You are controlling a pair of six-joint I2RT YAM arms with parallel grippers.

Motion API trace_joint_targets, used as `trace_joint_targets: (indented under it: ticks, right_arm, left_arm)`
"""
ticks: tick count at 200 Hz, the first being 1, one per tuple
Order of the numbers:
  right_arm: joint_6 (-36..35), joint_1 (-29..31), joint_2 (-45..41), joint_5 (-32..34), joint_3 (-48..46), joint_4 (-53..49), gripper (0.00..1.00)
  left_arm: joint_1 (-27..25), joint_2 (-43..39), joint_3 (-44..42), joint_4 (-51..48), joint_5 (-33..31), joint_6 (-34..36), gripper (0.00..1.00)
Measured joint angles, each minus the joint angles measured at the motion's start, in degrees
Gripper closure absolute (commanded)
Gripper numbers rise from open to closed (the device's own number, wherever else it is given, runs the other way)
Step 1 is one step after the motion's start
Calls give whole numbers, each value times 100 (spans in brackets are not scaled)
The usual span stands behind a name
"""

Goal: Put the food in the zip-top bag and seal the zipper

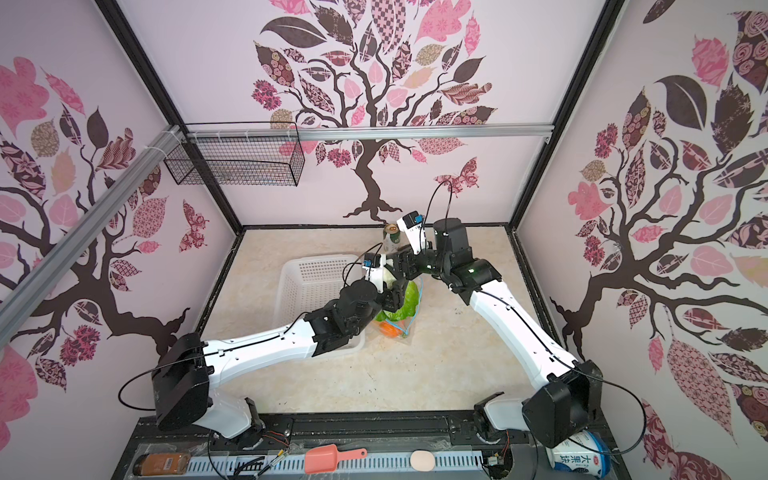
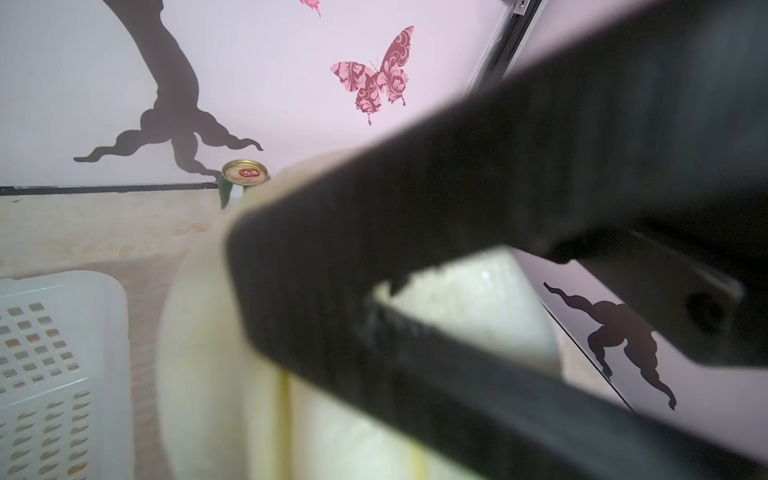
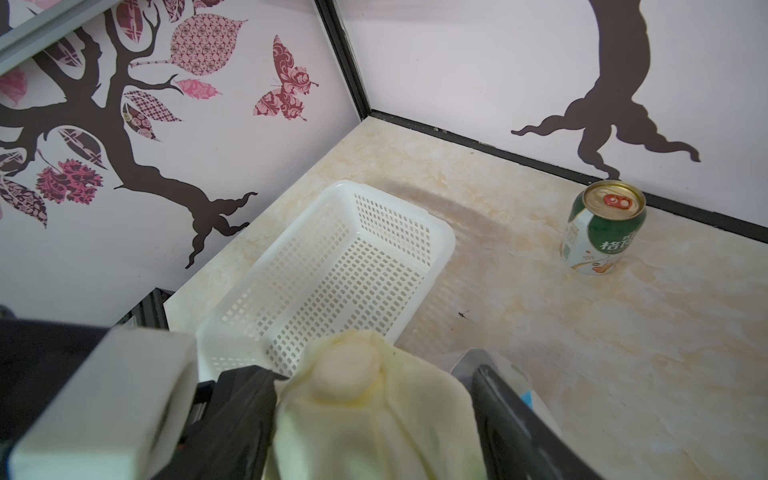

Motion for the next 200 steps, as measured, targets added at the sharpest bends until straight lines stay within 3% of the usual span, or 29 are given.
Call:
trace_joint_targets:
  ticks: [47,152,186,200]
  right_arm:
    - [-105,-17,-83,-173,-240,-81,14]
    - [-28,-129,-22,-643,-446,195,16]
    - [31,-127,190,-675,-411,330,32]
    - [59,-120,262,-688,-393,343,48]
  left_arm:
    - [4,79,4,-20,-17,2,35]
    - [39,179,13,4,-31,111,35]
    - [101,181,9,-44,24,197,35]
    - [109,181,9,-90,11,232,34]
